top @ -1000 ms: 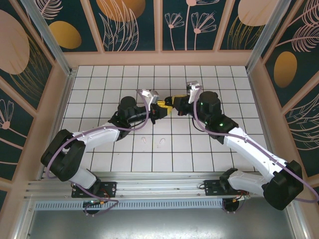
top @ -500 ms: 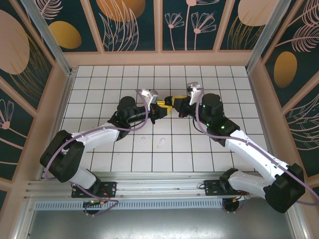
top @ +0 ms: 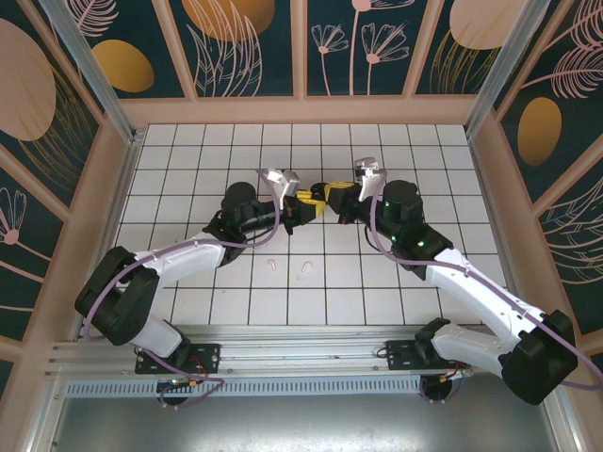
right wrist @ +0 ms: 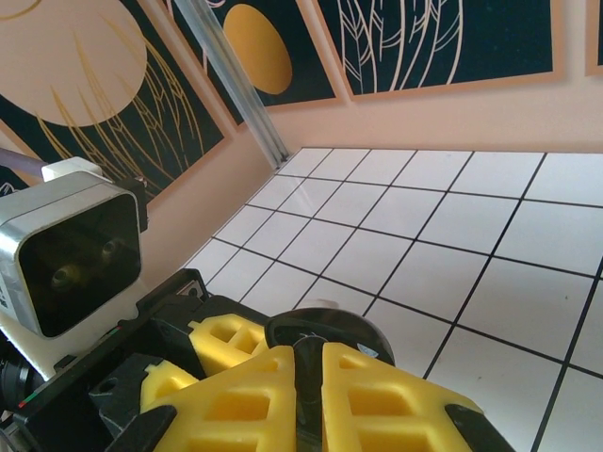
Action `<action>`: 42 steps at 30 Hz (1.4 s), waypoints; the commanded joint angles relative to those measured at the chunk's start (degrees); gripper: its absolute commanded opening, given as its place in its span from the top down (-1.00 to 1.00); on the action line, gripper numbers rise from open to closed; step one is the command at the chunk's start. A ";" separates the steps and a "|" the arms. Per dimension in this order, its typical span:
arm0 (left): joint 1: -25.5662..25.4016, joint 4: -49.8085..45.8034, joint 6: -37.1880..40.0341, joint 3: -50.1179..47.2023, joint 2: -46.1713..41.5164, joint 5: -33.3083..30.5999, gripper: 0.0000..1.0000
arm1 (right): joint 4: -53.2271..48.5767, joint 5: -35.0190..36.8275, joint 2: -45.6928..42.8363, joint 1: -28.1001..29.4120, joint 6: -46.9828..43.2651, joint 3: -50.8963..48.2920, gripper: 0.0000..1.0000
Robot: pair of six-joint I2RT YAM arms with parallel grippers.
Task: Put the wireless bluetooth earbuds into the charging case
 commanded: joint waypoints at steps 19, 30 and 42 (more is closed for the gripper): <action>0.11 3.94 -0.40 0.83 -3.61 0.26 1.00 | 1.00 -3.30 -1.65 0.49 1.60 -2.09 0.37; 0.12 0.56 2.94 1.00 -4.09 2.21 1.00 | -10.17 -6.91 -3.86 -4.21 3.01 7.31 -0.06; 0.09 -3.75 5.85 2.14 -4.70 6.20 1.00 | -14.25 -26.27 1.58 -12.49 7.65 12.35 -0.27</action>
